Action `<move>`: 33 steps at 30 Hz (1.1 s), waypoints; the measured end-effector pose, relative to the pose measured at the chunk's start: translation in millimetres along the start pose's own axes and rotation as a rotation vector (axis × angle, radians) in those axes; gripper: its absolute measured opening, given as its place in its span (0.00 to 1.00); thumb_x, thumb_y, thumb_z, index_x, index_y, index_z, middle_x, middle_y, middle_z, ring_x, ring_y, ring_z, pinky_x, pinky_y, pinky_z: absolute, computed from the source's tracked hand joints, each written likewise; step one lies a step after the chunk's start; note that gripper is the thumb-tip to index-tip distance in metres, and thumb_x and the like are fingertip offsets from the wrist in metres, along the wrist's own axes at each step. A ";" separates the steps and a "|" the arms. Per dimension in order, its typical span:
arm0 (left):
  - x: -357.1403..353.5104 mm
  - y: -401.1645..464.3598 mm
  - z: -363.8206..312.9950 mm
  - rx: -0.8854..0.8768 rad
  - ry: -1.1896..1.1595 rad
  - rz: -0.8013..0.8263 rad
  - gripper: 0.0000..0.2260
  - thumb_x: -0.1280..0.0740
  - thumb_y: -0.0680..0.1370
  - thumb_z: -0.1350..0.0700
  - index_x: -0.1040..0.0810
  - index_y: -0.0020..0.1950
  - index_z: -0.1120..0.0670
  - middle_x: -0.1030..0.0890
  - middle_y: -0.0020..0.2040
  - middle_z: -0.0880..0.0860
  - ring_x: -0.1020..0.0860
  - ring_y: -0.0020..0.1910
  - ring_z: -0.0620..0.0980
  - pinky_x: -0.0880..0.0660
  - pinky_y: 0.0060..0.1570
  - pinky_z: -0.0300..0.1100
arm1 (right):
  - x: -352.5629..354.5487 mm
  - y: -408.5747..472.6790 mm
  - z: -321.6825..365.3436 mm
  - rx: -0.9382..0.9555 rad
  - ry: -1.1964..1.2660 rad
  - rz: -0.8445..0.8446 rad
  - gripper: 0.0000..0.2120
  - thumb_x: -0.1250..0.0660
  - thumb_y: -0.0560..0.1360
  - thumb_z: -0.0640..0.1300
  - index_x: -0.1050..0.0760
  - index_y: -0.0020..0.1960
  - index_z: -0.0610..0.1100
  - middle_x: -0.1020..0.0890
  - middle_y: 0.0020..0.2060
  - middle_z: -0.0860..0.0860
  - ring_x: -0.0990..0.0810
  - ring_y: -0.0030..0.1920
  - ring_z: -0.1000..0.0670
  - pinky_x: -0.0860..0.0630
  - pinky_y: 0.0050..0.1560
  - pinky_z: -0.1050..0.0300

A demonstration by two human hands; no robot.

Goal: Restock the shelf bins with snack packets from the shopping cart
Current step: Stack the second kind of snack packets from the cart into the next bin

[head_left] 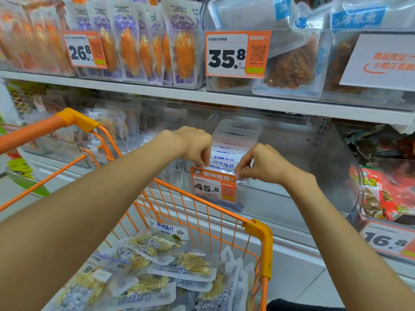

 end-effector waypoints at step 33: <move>21.9 -41.6 8.7 0.194 -0.115 -0.343 0.15 0.41 0.81 0.51 0.26 0.67 0.44 0.22 0.63 0.50 0.28 0.64 0.52 0.35 0.59 0.46 | 34.4 -14.8 -0.4 -0.057 0.300 -0.231 0.06 0.29 0.74 0.47 0.17 0.51 0.50 0.20 0.32 0.46 0.26 0.32 0.54 0.27 0.38 0.61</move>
Point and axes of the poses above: each hand's wrist, its own y-axis towards the middle knuckle, its own x-axis out of the back of the hand, z = x × y, the point moved 9 cm from there along y, towards the middle knuckle
